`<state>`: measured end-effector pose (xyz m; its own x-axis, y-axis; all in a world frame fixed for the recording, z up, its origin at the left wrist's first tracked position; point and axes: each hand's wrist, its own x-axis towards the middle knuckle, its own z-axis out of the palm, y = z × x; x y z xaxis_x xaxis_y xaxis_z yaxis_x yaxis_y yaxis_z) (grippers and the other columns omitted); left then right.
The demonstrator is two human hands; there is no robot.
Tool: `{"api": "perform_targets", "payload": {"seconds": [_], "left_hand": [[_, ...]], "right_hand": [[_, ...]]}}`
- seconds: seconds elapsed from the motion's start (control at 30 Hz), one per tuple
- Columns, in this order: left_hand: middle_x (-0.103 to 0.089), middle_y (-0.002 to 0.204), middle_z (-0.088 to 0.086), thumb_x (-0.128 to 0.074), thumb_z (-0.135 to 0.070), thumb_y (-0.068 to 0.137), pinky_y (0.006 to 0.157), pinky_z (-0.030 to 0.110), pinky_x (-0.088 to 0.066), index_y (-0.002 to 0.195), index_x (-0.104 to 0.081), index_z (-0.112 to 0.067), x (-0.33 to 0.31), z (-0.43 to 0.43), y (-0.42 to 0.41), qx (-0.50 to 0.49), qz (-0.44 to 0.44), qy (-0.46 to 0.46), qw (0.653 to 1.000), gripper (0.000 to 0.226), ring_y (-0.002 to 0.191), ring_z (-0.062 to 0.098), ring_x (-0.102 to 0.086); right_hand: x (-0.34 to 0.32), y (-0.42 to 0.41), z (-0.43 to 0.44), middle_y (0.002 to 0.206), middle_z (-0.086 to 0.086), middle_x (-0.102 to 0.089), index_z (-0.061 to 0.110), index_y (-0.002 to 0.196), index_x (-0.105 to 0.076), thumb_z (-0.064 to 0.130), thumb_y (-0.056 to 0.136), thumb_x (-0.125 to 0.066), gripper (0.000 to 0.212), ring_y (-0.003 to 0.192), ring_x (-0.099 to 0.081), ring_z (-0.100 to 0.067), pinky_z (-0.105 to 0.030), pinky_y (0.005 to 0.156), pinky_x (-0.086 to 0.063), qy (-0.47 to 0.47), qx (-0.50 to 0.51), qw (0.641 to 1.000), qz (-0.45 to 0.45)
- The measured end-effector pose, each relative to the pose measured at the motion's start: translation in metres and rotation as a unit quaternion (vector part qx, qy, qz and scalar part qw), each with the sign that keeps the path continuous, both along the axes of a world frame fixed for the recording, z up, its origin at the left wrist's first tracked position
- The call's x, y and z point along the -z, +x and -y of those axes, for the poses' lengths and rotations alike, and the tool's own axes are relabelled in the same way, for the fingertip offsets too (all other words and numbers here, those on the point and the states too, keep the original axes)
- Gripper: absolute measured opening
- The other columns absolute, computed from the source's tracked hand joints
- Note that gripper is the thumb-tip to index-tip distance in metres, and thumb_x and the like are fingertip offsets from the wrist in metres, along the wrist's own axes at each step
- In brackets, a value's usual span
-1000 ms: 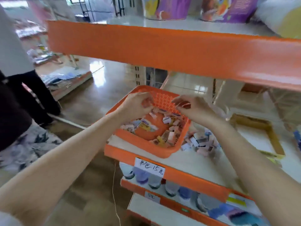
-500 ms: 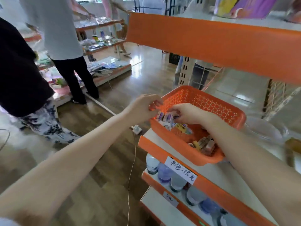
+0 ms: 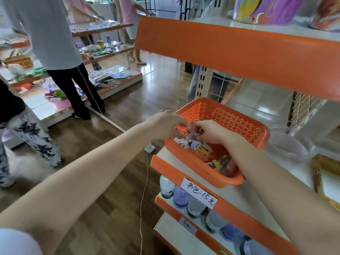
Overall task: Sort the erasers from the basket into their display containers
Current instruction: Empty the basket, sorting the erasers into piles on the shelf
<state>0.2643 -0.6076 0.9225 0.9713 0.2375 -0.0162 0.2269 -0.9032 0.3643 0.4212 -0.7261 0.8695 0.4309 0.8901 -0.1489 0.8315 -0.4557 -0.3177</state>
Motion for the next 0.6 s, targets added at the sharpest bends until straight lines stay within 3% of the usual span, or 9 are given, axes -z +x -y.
{"api": "perform_targets", "payload": {"seconds": [0.17, 0.3, 0.6], "left_hand": [[-0.061, 0.121, 0.009, -0.055, -0.005, 0.090, 0.096, 0.034, -0.044, 0.121, -0.061, -0.010, -0.003, 0.009, 0.010, 0.000, -0.024, -0.041, 0.999, 0.032, 0.110, 0.024, -0.057], [-0.057, 0.129, 0.011, -0.053, -0.006, 0.093, 0.096, 0.030, -0.041, 0.127, -0.057, -0.008, -0.002, 0.013, 0.020, -0.005, -0.068, -0.064, 0.996, 0.035, 0.117, 0.025, -0.053], [-0.059, 0.125, 0.013, -0.051, -0.002, 0.092, 0.093, 0.032, -0.044, 0.124, -0.059, -0.006, 0.007, 0.008, 0.030, 0.001, -0.082, -0.064, 0.995, 0.034, 0.104, 0.023, -0.056]], "right_hand": [[-0.001, 0.006, 0.004, 0.101, 0.002, -0.059, 0.018, 0.099, -0.065, 0.009, 0.082, -0.062, 0.020, 0.095, -0.057, -0.019, -0.029, 0.078, -0.046, -0.014, 0.036, 0.999, 0.019], [-0.003, 0.010, 0.011, 0.104, 0.001, -0.059, 0.016, 0.101, -0.067, 0.011, 0.084, -0.064, 0.018, 0.091, -0.053, -0.015, -0.025, 0.077, -0.043, -0.005, 0.068, 0.998, -0.005], [-0.005, 0.014, 0.009, 0.108, -0.003, -0.063, 0.016, 0.100, -0.067, 0.014, 0.086, -0.062, 0.016, 0.087, -0.052, -0.012, -0.024, 0.072, -0.040, 0.025, 0.100, 0.994, -0.034]]}}
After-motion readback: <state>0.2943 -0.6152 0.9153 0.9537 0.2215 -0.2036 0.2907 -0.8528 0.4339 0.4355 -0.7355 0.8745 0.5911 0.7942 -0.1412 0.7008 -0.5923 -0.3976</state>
